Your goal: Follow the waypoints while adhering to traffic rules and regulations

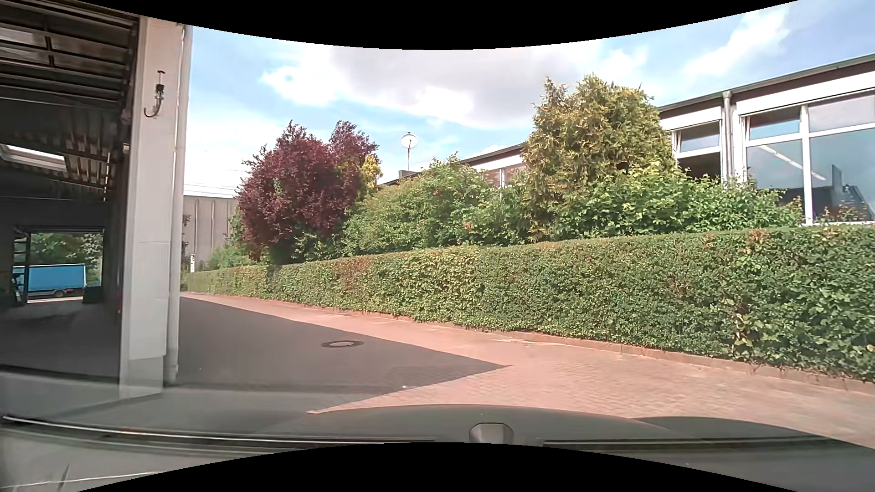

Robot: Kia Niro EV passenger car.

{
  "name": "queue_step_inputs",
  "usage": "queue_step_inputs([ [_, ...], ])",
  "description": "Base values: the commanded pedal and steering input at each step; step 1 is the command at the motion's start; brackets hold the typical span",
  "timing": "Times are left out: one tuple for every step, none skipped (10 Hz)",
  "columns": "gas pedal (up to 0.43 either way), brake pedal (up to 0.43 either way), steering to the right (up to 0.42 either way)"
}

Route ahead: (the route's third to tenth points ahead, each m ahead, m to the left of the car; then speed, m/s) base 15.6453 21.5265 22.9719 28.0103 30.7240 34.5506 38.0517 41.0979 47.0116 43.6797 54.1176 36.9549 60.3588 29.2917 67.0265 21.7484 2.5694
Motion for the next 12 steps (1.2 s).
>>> queue_step_inputs([
  [0.0,0.0,0.114],
  [0.0,0.0,0.101],
  [0.0,0.0,0.081],
  [0.0,0.0,0.05],
  [0.0,0.0,0.022],
  [0.0,0.0,0.011],
  [0.0,0.0,-0.018],
  [0.0,0.0,-0.05],
  [0.0,0.0,-0.108],
  [0.008,0.0,-0.164],
  [0.02,0.0,-0.21],
  [0.028,0.0,-0.255],
])
